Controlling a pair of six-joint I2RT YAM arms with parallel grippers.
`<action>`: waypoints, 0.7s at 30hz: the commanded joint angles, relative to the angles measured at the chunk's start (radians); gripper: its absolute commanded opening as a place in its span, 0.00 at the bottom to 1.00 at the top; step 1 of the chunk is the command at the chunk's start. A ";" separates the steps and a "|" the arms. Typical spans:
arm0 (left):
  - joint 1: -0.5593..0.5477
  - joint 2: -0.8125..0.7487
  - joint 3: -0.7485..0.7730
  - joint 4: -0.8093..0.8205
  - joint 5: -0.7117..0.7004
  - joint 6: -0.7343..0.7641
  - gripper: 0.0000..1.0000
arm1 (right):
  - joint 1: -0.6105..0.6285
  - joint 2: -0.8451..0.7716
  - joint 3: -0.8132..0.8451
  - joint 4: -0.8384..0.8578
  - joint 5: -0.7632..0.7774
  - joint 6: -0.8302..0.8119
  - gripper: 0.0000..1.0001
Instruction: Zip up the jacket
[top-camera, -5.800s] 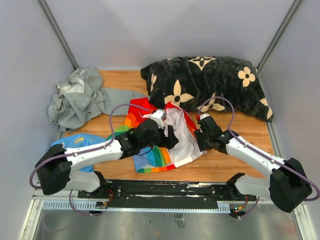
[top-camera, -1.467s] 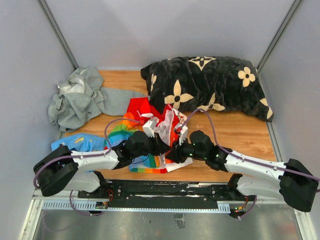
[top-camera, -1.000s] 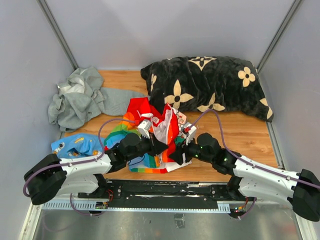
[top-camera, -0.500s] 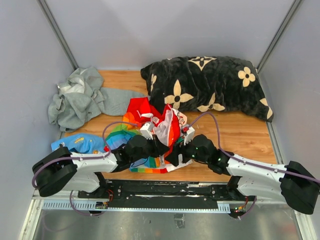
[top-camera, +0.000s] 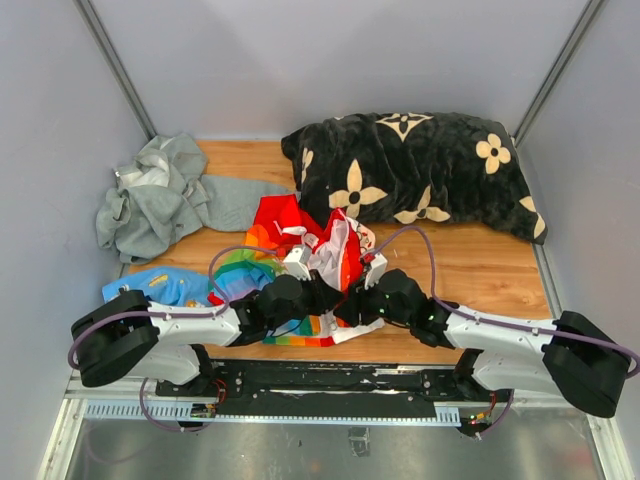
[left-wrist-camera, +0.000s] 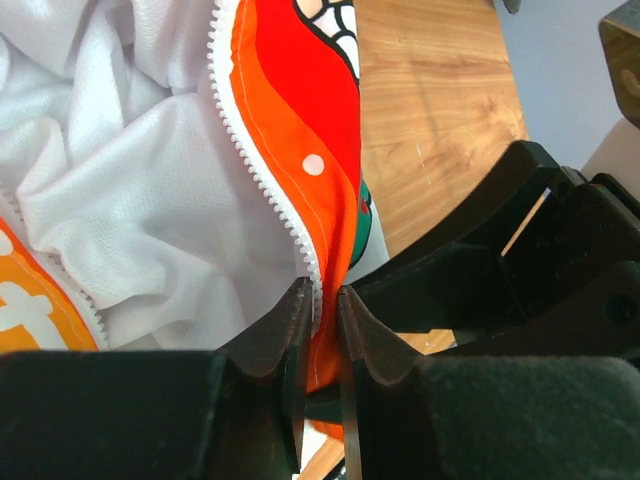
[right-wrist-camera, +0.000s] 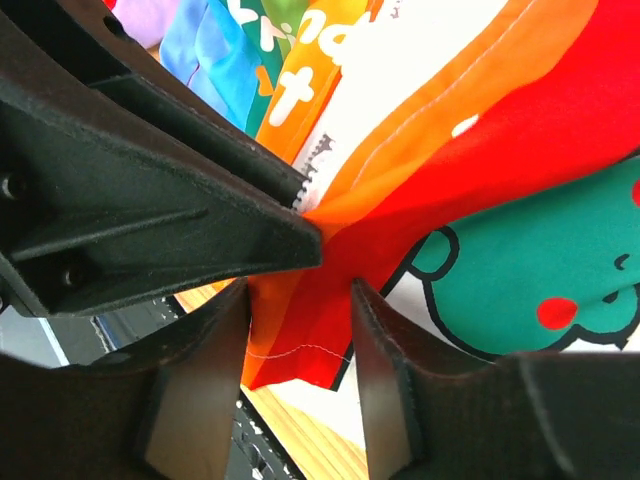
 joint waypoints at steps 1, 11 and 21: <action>-0.015 -0.025 0.024 -0.009 -0.096 0.005 0.23 | 0.019 -0.013 -0.018 0.025 0.041 0.002 0.37; 0.001 -0.168 0.000 -0.080 -0.111 0.034 0.59 | 0.018 -0.106 -0.066 0.038 -0.012 -0.069 0.01; 0.130 -0.109 0.028 -0.031 0.133 0.029 0.71 | 0.018 -0.148 -0.116 0.100 -0.063 -0.084 0.01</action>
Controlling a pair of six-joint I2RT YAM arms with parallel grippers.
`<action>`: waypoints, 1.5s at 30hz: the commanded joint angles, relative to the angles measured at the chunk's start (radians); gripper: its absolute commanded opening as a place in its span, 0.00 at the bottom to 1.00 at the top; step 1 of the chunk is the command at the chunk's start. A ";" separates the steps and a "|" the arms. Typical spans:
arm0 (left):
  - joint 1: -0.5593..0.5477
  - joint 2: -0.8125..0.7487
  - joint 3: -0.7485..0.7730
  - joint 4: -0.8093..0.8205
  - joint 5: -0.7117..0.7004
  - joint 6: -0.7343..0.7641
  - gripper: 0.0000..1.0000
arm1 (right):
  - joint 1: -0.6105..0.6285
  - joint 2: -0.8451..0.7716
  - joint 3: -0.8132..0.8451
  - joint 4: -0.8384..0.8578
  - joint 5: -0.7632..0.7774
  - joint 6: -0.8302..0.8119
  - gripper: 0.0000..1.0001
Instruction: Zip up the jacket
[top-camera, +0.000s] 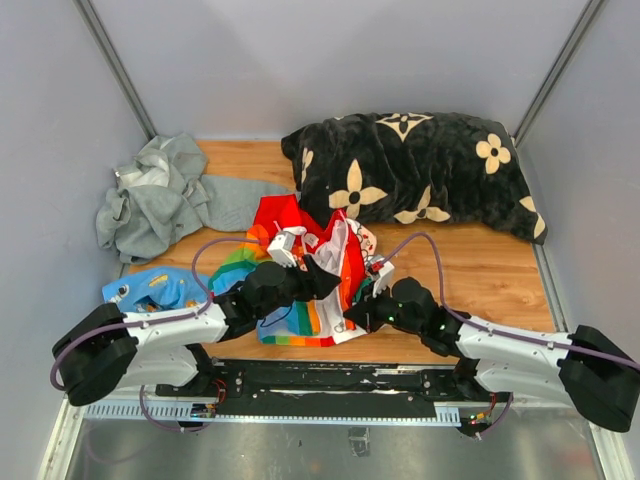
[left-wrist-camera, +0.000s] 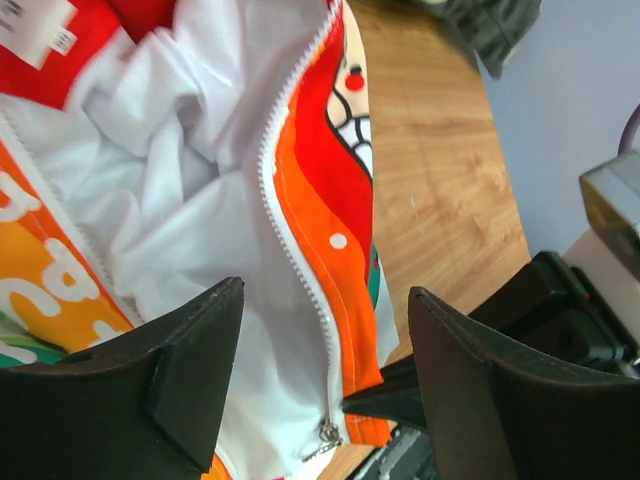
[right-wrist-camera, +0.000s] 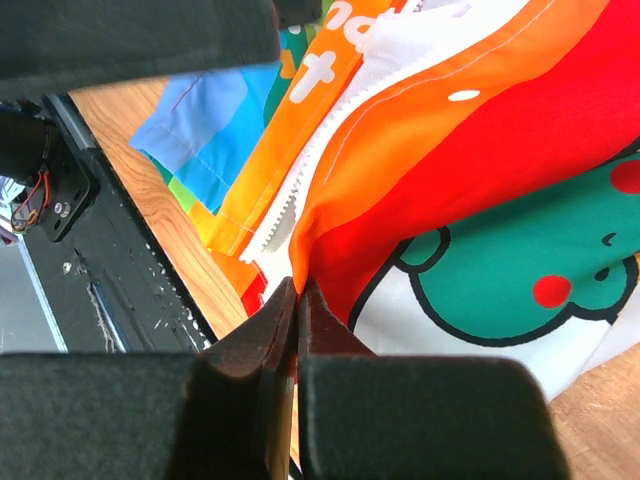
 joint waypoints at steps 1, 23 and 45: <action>0.010 0.046 0.024 0.062 0.134 0.000 0.71 | 0.018 -0.046 -0.024 0.055 -0.017 -0.021 0.01; 0.011 0.141 -0.125 0.502 0.448 0.001 0.49 | 0.001 -0.175 -0.111 0.197 -0.084 -0.049 0.01; 0.008 0.037 -0.160 0.498 0.402 -0.021 0.09 | -0.010 -0.099 -0.102 0.254 -0.102 -0.044 0.39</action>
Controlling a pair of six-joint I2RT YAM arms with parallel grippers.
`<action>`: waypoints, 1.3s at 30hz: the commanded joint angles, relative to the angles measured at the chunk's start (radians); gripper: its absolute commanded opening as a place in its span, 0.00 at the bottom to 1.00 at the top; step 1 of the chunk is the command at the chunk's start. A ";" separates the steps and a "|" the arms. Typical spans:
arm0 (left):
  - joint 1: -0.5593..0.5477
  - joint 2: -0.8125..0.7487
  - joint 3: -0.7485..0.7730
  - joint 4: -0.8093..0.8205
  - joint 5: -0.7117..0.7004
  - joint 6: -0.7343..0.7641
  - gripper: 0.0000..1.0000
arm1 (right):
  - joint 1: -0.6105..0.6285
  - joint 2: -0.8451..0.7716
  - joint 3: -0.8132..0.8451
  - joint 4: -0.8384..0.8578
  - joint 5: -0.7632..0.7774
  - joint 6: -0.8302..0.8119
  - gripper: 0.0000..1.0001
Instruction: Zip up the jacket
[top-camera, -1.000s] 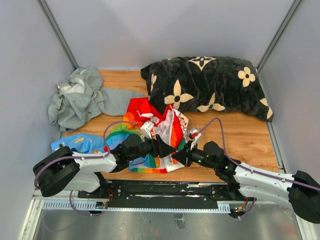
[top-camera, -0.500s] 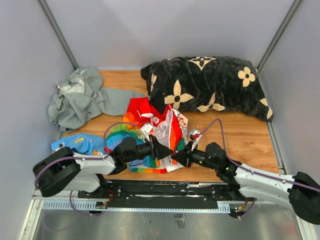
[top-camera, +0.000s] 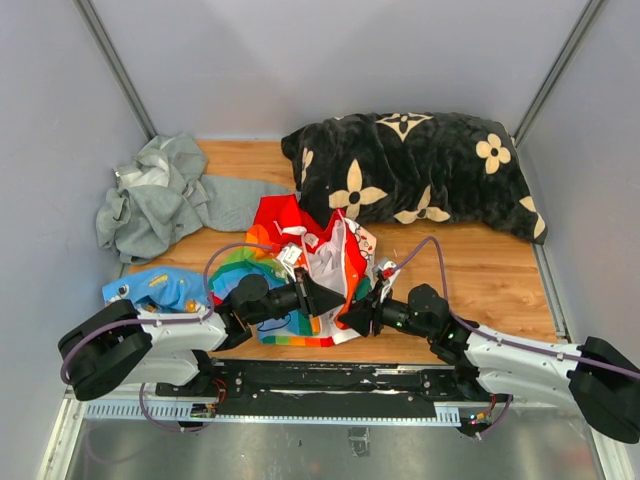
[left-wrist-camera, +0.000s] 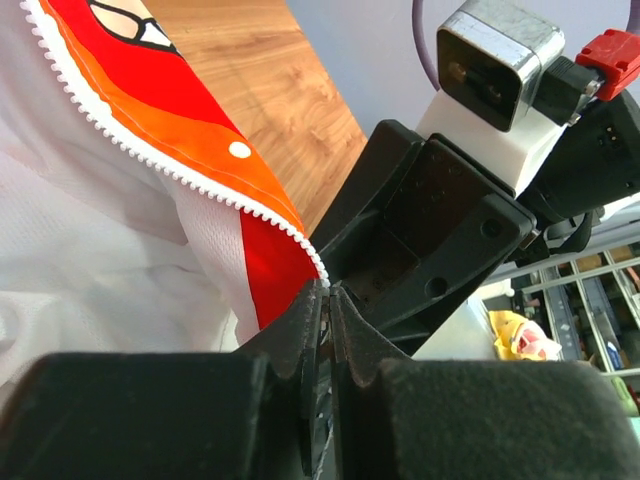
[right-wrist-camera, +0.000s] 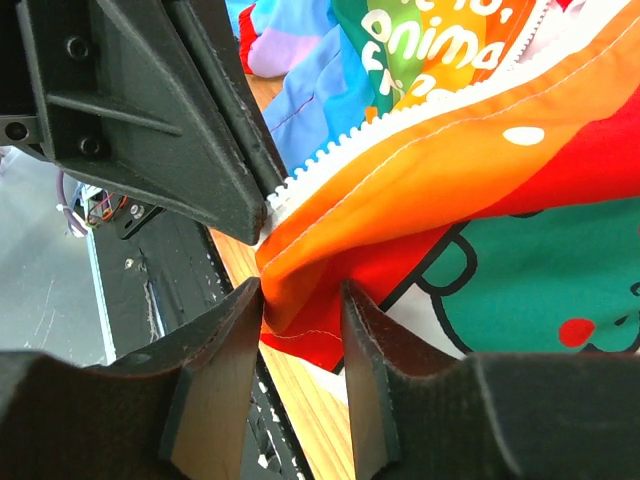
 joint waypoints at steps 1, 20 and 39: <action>0.000 -0.032 -0.015 0.039 -0.030 -0.019 0.08 | -0.007 0.017 0.002 0.060 -0.009 0.002 0.41; -0.083 0.005 -0.048 0.150 -0.208 -0.113 0.03 | -0.007 0.068 -0.006 0.153 0.021 0.044 0.45; -0.091 -0.095 -0.064 0.078 -0.308 -0.087 0.05 | -0.007 0.015 -0.006 0.077 -0.026 -0.006 0.16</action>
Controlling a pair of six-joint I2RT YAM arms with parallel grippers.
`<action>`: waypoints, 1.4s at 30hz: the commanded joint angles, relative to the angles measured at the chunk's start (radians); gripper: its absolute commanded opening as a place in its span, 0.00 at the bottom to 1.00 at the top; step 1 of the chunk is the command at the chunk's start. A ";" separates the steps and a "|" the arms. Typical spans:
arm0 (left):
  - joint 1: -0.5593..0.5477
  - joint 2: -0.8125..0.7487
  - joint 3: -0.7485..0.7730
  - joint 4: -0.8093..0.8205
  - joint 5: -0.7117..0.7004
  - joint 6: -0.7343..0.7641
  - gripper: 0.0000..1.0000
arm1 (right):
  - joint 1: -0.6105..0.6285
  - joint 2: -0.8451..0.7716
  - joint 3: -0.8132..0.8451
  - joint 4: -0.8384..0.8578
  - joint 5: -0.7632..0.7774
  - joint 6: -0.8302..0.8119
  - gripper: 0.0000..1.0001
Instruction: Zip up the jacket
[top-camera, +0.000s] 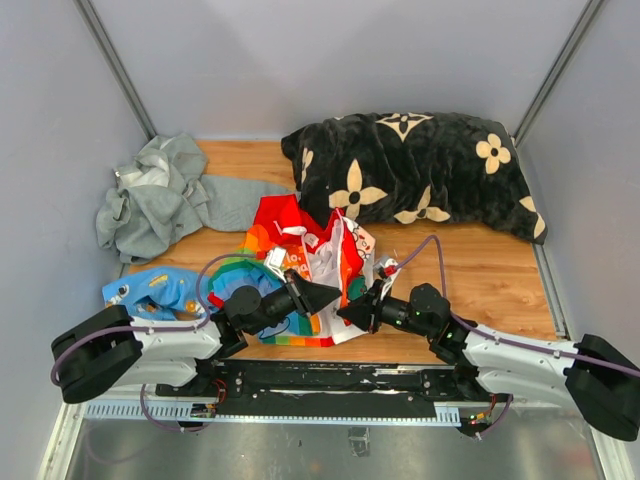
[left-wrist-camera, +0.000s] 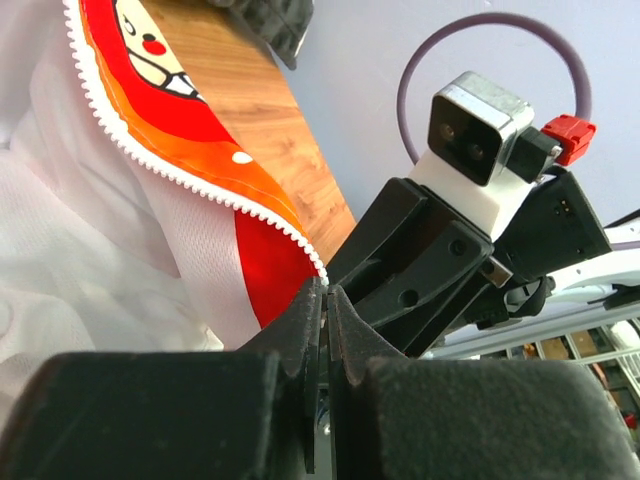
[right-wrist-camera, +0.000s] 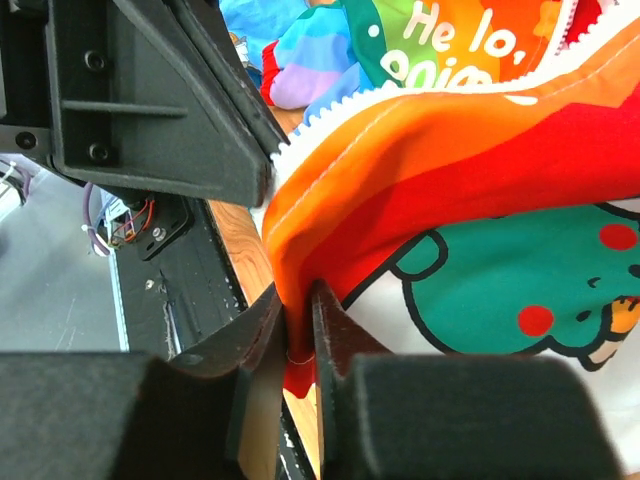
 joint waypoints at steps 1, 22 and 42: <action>-0.008 -0.054 -0.003 -0.022 -0.051 0.033 0.05 | -0.006 -0.022 -0.005 -0.028 -0.017 -0.034 0.12; -0.009 -0.190 -0.023 -0.183 0.071 0.223 0.56 | -0.050 -0.147 0.014 -0.082 -0.161 -0.074 0.01; -0.008 -0.094 0.000 -0.194 0.194 0.239 0.21 | -0.062 -0.183 0.010 -0.080 -0.156 -0.067 0.01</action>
